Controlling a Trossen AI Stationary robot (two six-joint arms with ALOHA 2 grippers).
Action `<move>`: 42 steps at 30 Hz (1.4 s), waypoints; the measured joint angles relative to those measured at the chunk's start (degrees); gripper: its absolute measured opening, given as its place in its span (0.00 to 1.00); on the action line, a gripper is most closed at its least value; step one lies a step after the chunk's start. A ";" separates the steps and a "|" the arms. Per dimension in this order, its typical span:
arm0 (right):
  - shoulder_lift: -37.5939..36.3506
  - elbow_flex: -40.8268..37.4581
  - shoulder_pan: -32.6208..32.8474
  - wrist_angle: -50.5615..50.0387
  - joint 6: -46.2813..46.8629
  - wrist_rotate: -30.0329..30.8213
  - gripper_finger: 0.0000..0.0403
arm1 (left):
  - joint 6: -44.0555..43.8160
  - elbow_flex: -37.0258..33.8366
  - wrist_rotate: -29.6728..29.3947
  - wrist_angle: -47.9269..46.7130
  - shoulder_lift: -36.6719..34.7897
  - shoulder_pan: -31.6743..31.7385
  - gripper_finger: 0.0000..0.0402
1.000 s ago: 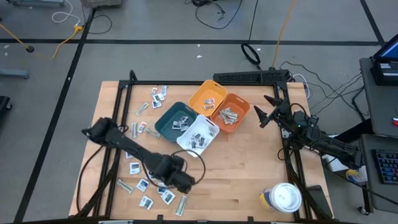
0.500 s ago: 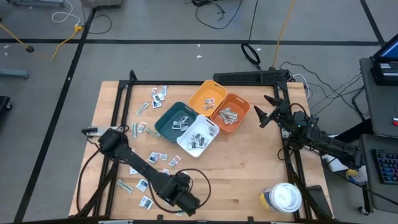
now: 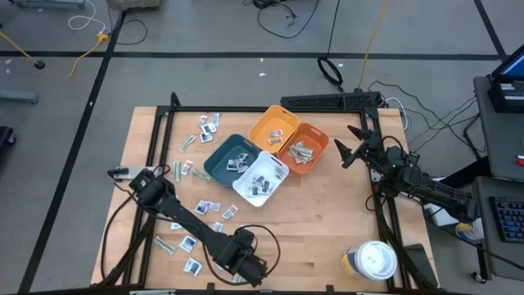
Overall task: Pick & Place First Aid Supplies
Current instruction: Put the green bandage pack into the orange bin
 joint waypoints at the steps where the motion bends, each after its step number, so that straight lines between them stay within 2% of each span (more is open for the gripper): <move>1: 0.01 0.00 0.00 -0.01 0.00 0.00 0.94 | -0.01 0.00 -0.32 0.30 0.19 0.02 0.67; 6: 0.00 0.00 0.00 -0.01 0.00 -0.02 0.94 | 0.12 -0.02 -0.52 2.15 1.19 0.11 0.61; 14: 0.02 0.02 0.00 -0.16 0.01 0.00 0.94 | 0.56 -0.11 0.96 7.22 4.24 -0.11 0.60; 29: 0.00 0.01 0.00 -0.05 0.00 0.00 0.94 | -0.57 -0.09 2.54 5.01 6.75 -0.28 0.59; 33: 0.00 0.01 0.00 -0.05 0.01 0.00 0.94 | -0.56 -0.09 2.58 4.91 6.75 -0.28 0.47; 42: 0.00 0.00 0.00 -0.05 0.00 0.00 0.94 | 2.07 -0.09 2.54 5.57 6.75 -0.50 0.05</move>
